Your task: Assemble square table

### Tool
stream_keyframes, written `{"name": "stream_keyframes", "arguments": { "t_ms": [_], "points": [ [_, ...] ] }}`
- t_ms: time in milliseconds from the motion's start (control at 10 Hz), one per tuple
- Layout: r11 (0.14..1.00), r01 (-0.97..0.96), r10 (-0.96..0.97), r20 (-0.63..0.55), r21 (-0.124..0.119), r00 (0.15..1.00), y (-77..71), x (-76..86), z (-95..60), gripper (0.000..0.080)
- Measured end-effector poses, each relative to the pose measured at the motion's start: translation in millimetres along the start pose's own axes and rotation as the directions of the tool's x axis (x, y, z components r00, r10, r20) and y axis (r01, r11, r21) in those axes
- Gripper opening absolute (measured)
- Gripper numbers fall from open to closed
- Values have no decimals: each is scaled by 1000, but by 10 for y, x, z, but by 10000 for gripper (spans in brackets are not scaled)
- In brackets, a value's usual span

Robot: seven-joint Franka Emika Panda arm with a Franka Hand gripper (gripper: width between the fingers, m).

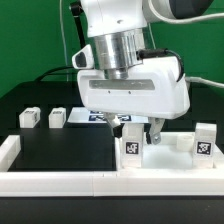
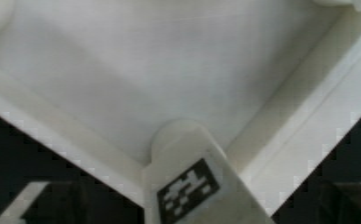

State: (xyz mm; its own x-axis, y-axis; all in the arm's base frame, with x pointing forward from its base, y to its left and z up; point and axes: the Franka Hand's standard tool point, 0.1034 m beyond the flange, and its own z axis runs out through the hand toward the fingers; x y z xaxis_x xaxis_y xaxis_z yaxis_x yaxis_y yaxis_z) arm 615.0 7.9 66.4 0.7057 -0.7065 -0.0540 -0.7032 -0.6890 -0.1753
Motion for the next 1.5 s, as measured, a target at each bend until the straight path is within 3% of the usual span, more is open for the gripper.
{"name": "stream_keyframes", "arguments": {
  "t_ms": [200, 300, 400, 500, 600, 700, 800, 1100, 1300, 1500],
  "points": [
    [934, 356, -357, -33, -40, 933, -16, 76, -40, 648],
    [938, 344, -346, -142, -43, 927, -62, 153, -77, 648],
    [938, 343, -347, -128, -48, 929, -25, 103, -40, 648],
    [940, 337, -340, -130, -46, 931, -19, 122, -46, 515],
    [971, 235, -237, -134, -32, 962, -19, 119, -40, 515],
    [987, 158, -159, -135, -22, 978, -17, 118, -35, 376],
    [995, 94, -95, -137, -13, 986, -15, 120, -35, 291],
    [990, -137, 138, -131, 15, 982, -8, 122, -37, 291],
    [816, -577, 577, -51, 3, 815, -30, 101, -39, 291],
    [523, -852, 852, 28, -18, 523, -69, 127, -17, 291]
  ]
}}
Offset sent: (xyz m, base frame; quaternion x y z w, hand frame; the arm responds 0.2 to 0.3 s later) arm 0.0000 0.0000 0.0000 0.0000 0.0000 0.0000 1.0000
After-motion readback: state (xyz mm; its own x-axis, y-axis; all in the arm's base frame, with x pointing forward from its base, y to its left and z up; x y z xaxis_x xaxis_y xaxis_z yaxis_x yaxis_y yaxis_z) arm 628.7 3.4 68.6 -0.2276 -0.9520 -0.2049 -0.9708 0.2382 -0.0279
